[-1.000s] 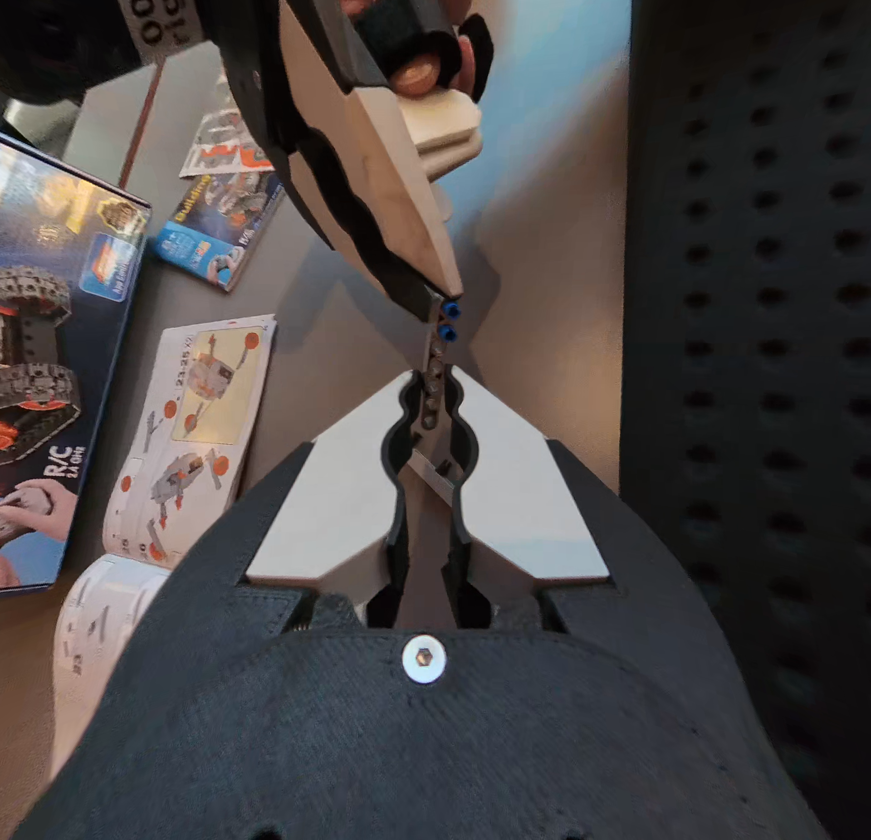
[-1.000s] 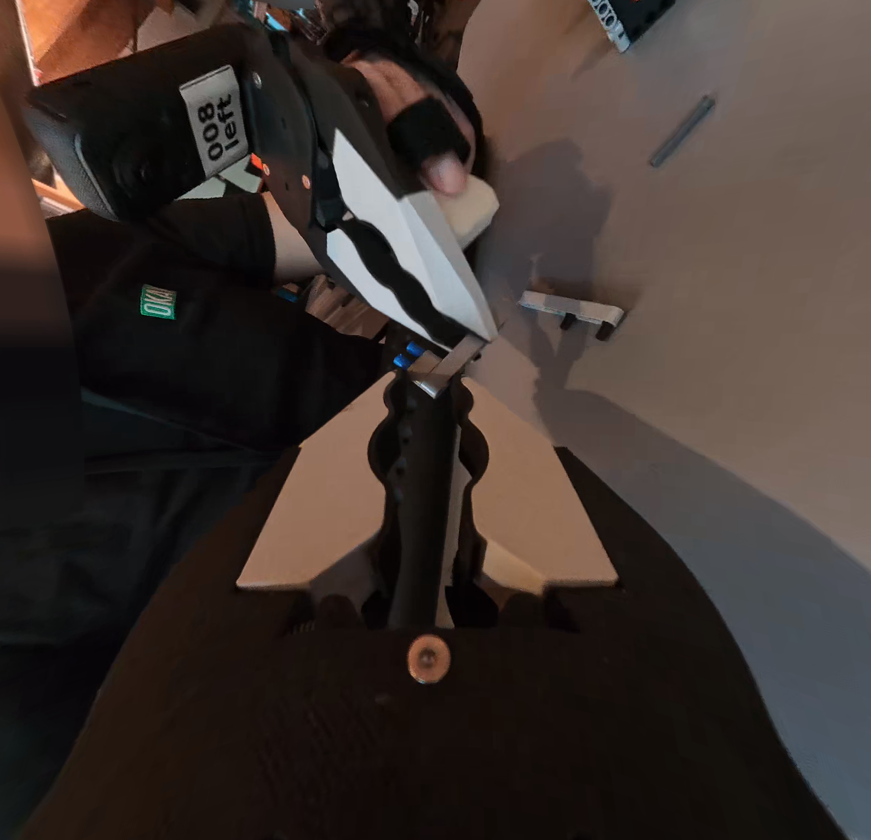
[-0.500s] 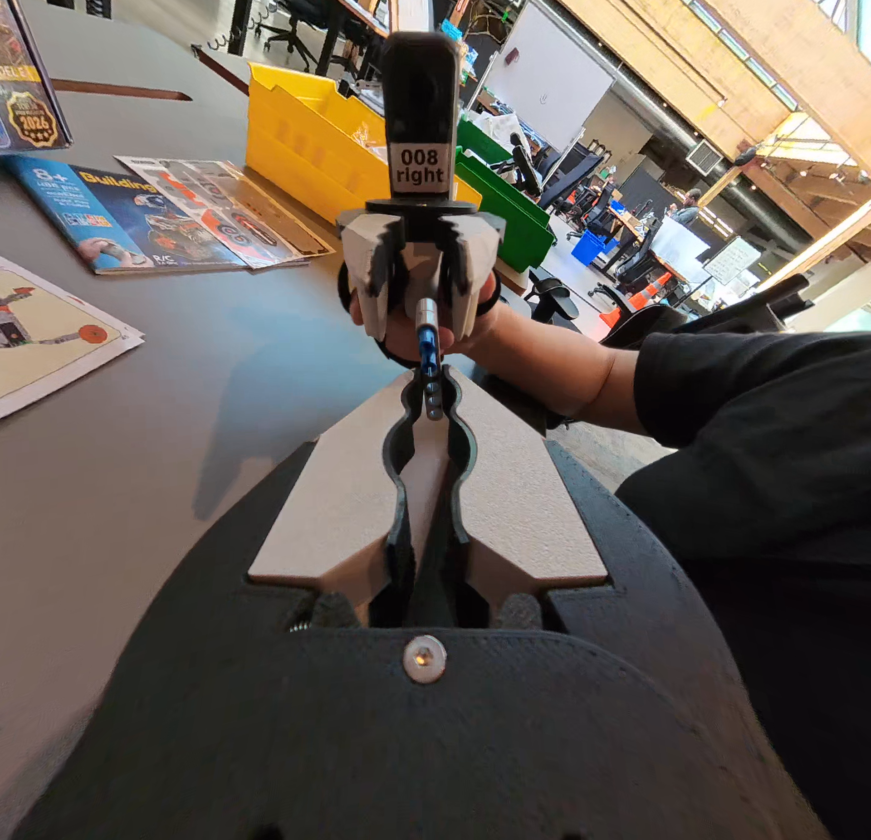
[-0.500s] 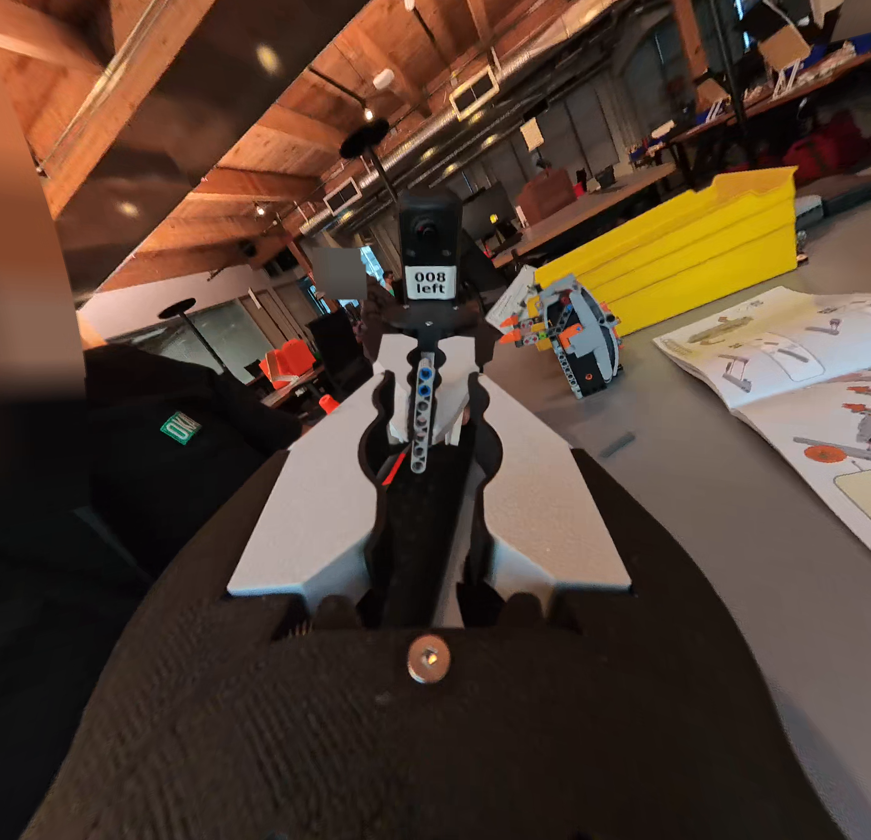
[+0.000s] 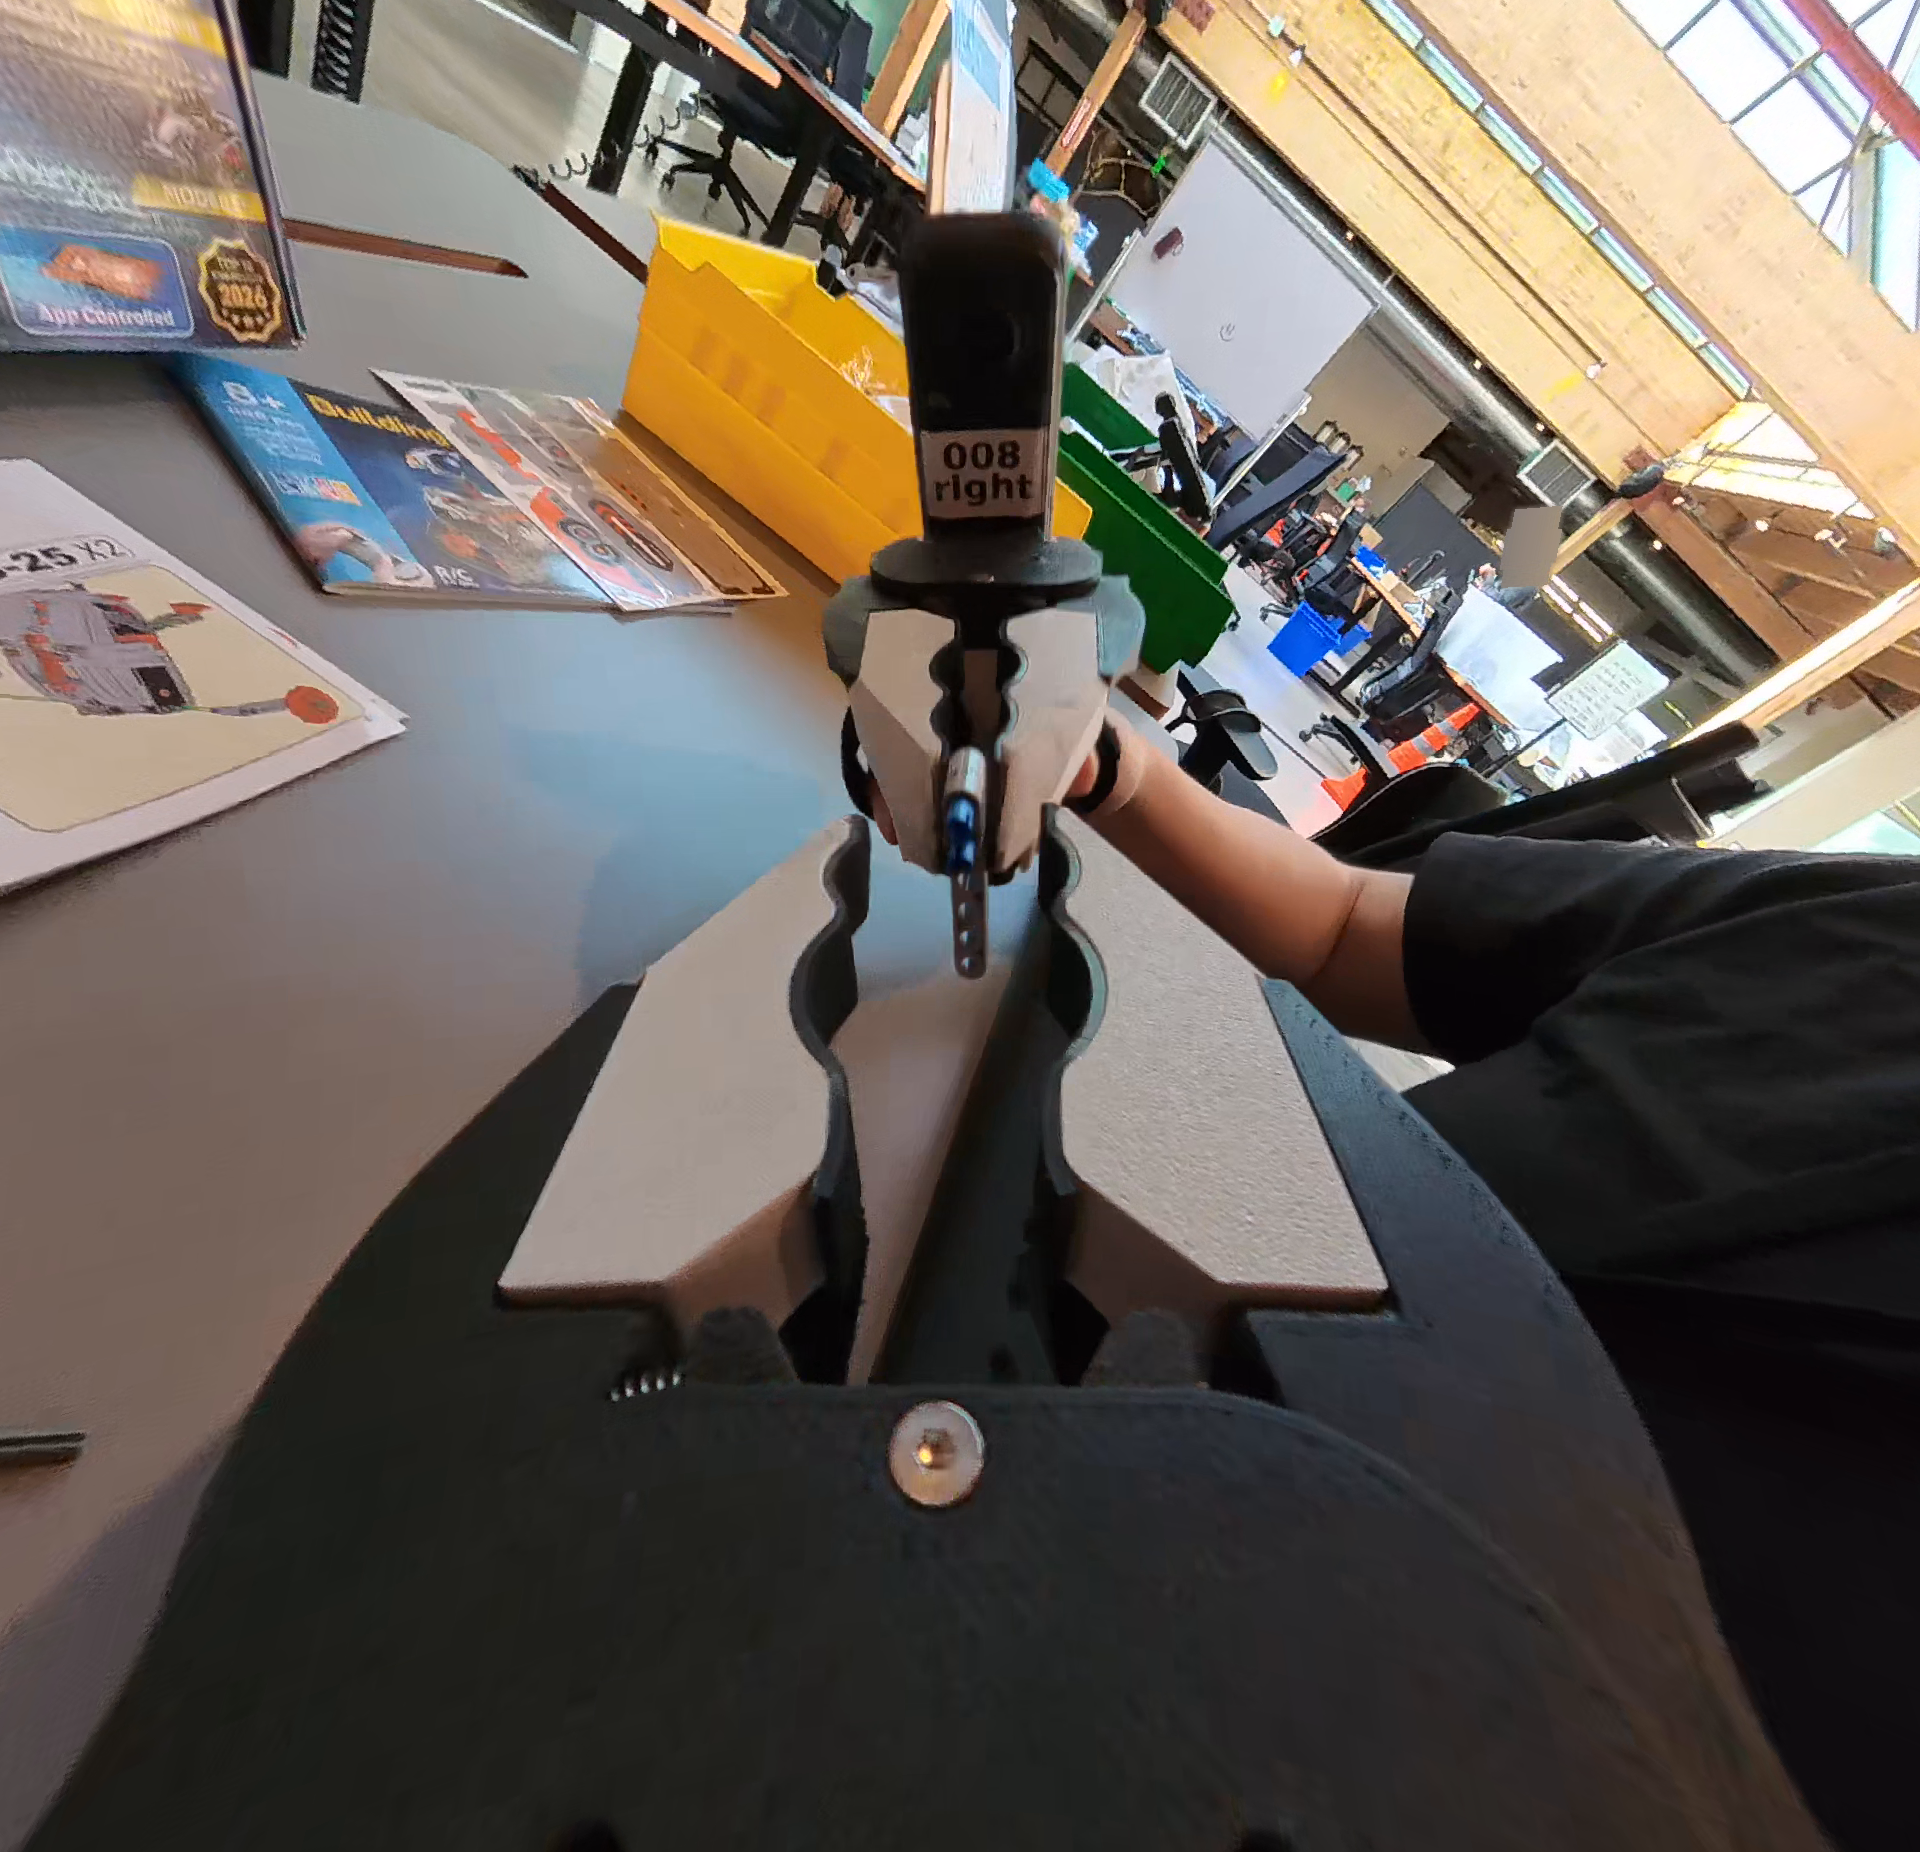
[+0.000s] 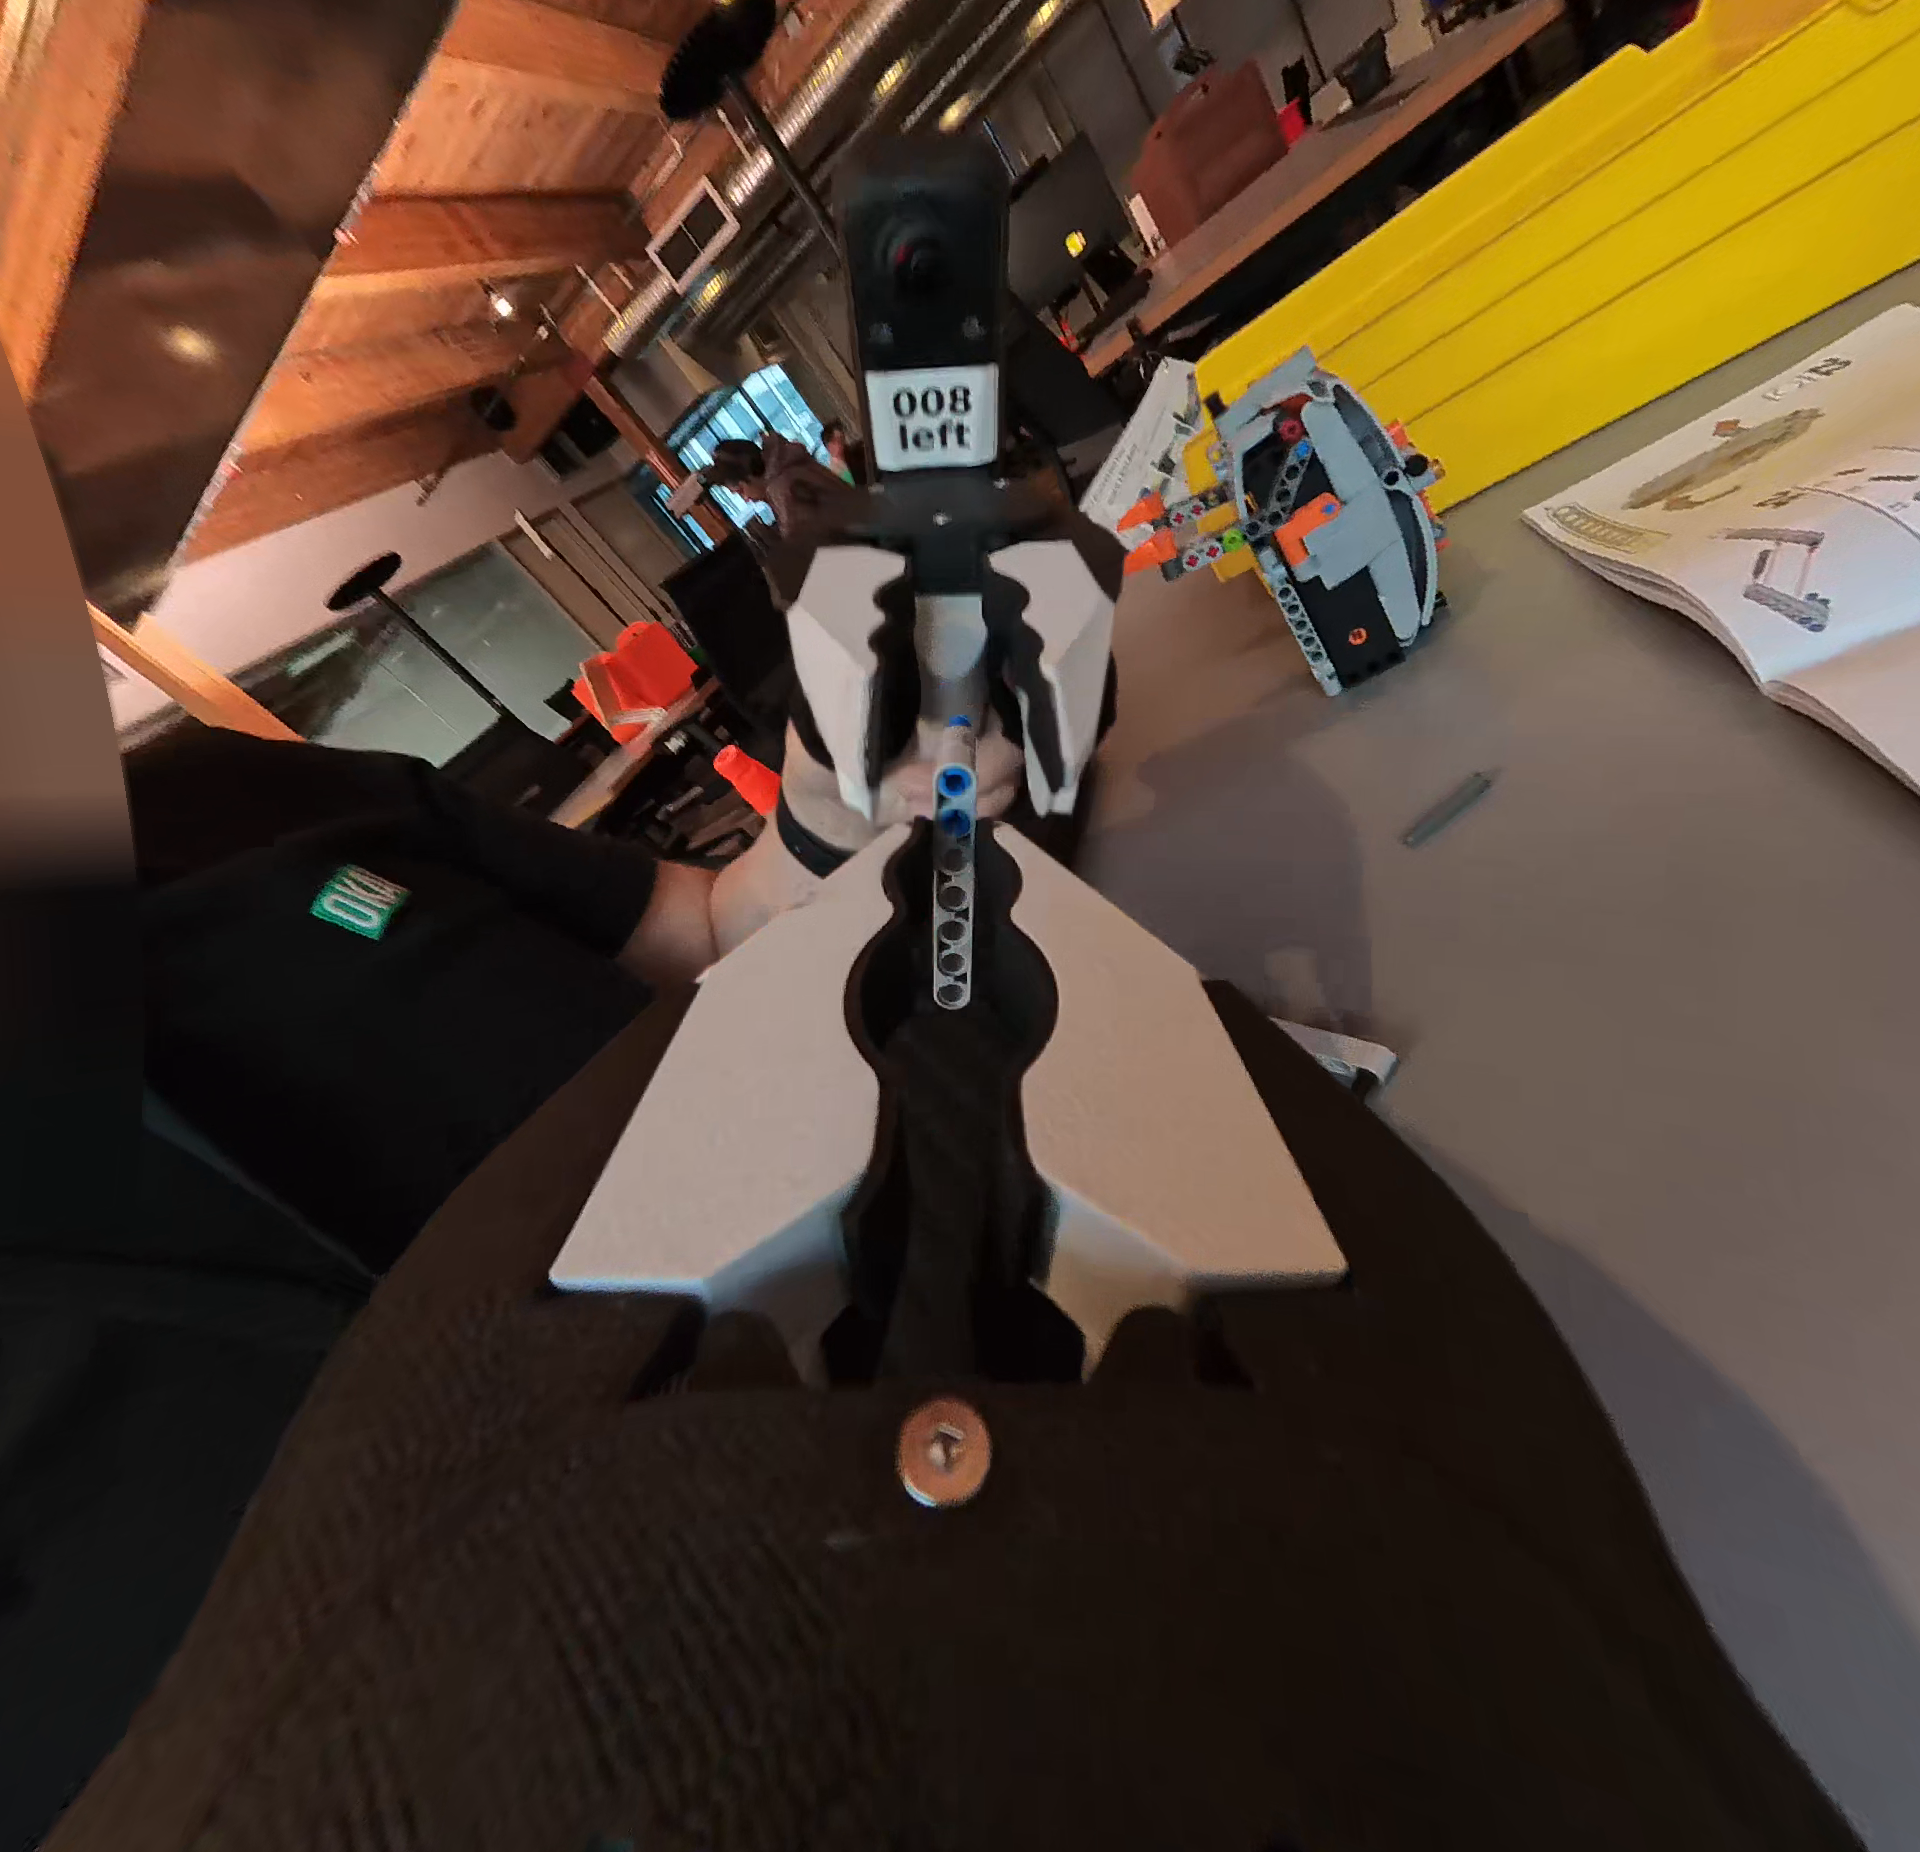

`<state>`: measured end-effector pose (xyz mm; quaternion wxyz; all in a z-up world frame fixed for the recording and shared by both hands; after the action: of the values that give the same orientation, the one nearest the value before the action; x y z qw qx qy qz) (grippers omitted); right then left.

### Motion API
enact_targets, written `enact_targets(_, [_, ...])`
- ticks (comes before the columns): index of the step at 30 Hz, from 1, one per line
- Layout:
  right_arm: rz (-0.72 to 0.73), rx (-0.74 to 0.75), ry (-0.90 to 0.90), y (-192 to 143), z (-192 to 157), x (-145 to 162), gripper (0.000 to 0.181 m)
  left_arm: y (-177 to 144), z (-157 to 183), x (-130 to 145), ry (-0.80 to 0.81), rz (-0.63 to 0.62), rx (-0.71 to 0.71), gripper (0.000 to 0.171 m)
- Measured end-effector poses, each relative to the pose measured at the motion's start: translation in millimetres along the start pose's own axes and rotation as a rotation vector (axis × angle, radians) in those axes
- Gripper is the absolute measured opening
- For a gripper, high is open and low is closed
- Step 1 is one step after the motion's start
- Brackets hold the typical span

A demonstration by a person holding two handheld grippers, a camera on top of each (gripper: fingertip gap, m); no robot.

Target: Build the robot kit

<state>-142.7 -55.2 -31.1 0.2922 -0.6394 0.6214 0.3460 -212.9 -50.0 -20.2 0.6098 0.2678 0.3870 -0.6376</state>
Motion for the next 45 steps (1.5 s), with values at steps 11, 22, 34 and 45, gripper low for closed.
enact_targets(11, [0.084,0.023,0.032,-13,8,-7,0.020,4,-10,-9,-0.023,-0.009,0.042,0.005])
enact_targets(22, [0.048,-0.002,0.055,-4,9,-1,0.005,2,-11,-8,-0.039,-0.005,0.054,0.005])
enact_targets(34, [0.040,-0.010,0.062,-6,8,0,0.005,3,-9,-5,-0.006,-0.024,0.067,0.006])
enact_targets(45, [0.064,0.169,-0.016,-43,30,-7,0.005,-6,-67,54,0.257,-0.671,-0.476,0.021])
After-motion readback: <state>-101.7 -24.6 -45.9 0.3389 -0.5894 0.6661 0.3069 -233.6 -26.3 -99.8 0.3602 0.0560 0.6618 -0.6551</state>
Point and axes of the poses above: each gripper's, where its closed fingertips meet, y out along the fingers, x out of its underside, z = x × y across the jaws, the point moved 4 cm from there along -y, back along the fingers, and after that the axes turned 4 degrees about -x, right-handed, at the moved point
